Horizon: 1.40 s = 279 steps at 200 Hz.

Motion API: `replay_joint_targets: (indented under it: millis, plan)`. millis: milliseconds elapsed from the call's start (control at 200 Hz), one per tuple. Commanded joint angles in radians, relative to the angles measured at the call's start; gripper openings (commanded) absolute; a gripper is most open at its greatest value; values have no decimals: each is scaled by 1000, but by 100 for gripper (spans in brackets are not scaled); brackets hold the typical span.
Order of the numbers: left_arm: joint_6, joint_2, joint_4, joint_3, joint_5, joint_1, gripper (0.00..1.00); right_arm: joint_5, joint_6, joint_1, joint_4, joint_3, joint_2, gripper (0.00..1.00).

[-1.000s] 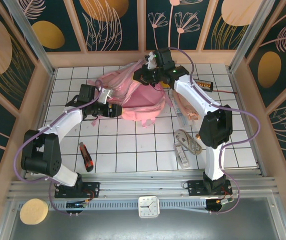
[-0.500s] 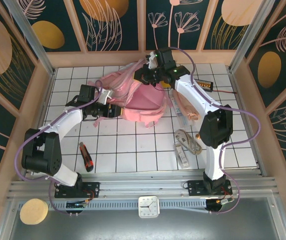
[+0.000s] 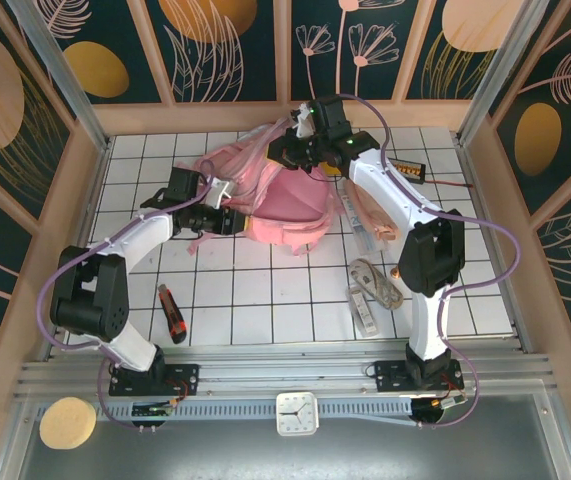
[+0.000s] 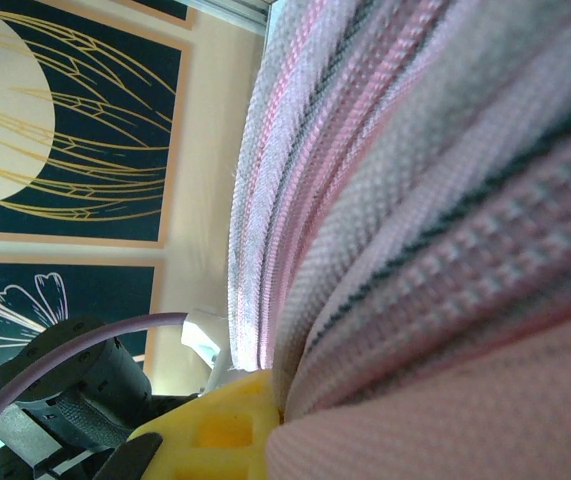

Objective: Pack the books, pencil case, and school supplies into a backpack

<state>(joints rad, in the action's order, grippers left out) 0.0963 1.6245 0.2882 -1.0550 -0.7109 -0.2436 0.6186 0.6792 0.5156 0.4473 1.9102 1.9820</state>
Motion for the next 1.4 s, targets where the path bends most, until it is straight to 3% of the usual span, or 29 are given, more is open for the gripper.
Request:
replay_joint_targets:
  millis: [0,40,125,470,530,600,615,675,756,846,1001,1061,1231,1276,1391]
  plan:
    - [-14,2,-6,-25,-39,-1,12,-7,-29,-14,-67,50,-25,0]
    - [-14,3,-1,-27,-37,-1,0,-10,-32,-14,-68,43,-28,0]
    - [-21,3,19,-31,2,-2,0,-11,-35,-14,-69,36,-31,0]
    - [8,-70,129,-25,479,113,0,-33,-89,-21,-8,4,-68,0]
    - [8,-72,113,-24,452,122,0,-31,-86,-22,-15,-7,-75,0]
    - [-7,-80,62,-11,287,122,0,-18,-81,-22,-33,-16,-78,0]
    - [-6,-84,44,-5,249,122,4,-14,-79,-21,-36,-16,-78,0]
    - [4,-118,-25,37,84,118,36,-2,-75,-20,-41,-14,-73,0]
    - [47,-180,-138,110,-43,104,52,3,-75,-18,-41,-16,-67,0]
    - [49,-198,-175,148,-100,83,55,6,-68,-16,-50,-19,-65,0]
    - [8,-155,-130,120,-80,30,57,20,-60,-15,-44,1,-58,0]
    - [-1,-154,-117,94,-28,10,64,16,-63,-12,-28,12,-56,0]
    - [-34,-263,-154,17,275,-70,79,-5,-36,17,-13,42,-58,0]
    - [-29,-289,-182,13,346,-88,98,-6,-25,25,-16,53,-54,0]
    - [-87,-283,-171,-40,467,-168,99,-13,2,48,-26,68,-45,0]
